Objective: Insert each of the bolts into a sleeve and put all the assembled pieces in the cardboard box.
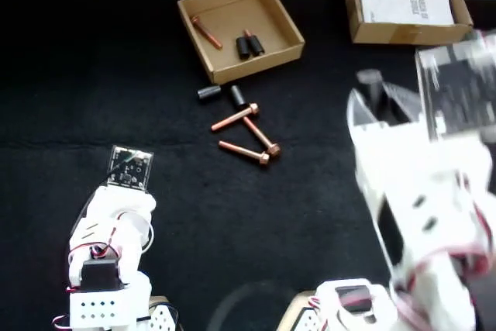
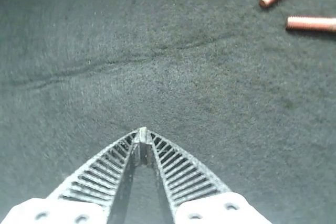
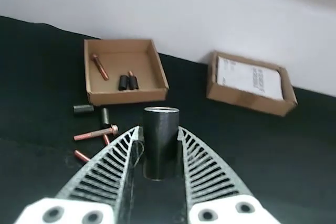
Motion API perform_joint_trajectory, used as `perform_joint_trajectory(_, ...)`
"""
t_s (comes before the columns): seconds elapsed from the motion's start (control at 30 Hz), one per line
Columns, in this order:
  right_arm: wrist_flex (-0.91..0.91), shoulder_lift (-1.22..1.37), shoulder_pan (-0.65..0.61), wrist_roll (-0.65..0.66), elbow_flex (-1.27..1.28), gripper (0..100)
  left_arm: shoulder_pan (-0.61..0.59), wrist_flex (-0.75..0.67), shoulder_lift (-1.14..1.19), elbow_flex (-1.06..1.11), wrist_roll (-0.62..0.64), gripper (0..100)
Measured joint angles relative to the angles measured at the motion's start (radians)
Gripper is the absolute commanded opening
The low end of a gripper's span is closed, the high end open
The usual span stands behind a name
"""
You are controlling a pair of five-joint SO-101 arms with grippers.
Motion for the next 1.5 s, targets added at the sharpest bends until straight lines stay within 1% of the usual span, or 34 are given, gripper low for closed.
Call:
perform_joint_trajectory(0.1,0.000,-0.169,0.078,0.000,0.164,0.6,0.031,0.038,0.000,-0.032,-0.048,2)
perform_joint_trajectory(0.3,0.000,-0.456,0.267,0.000,0.431,0.6,0.101,0.160,0.005,-0.138,-0.060,2)
perform_joint_trajectory(0.43,-0.002,-0.591,0.410,0.000,0.594,0.6,0.123,0.215,0.103,-0.236,-0.060,2)
perform_joint_trajectory(0.5,-0.035,-0.644,0.488,0.000,0.680,0.6,0.126,0.249,0.207,-0.319,-0.060,2)
perform_joint_trajectory(0.63,-0.146,-0.749,0.643,0.000,0.838,0.6,0.126,0.325,0.500,-0.540,-0.060,2)
perform_joint_trajectory(0.8,-0.284,-0.893,0.775,0.000,1.048,0.6,0.130,0.428,0.904,-0.861,-0.075,2)
perform_joint_trajectory(0.87,-0.339,-0.956,0.827,0.000,1.142,0.6,0.160,0.468,1.048,-0.987,-0.118,2)
perform_joint_trajectory(0.97,-0.410,-1.054,0.901,0.000,1.272,0.6,0.221,0.511,1.237,-1.155,-0.221,2)
perform_joint_trajectory(1.03,-0.443,-1.085,0.947,0.000,1.341,0.6,0.273,0.519,1.338,-1.243,-0.269,2)
perform_joint_trajectory(1.2,-0.549,-1.086,1.068,-0.002,1.465,0.6,0.396,0.519,1.539,-1.399,-0.325,2)
perform_joint_trajectory(1.37,-0.736,-1.086,1.192,-0.003,1.640,0.6,0.491,0.519,1.708,-1.519,-0.427,2)
perform_joint_trajectory(1.5,-0.916,-1.086,1.261,-0.005,1.794,0.6,0.528,0.519,1.857,-1.608,-0.489,2)
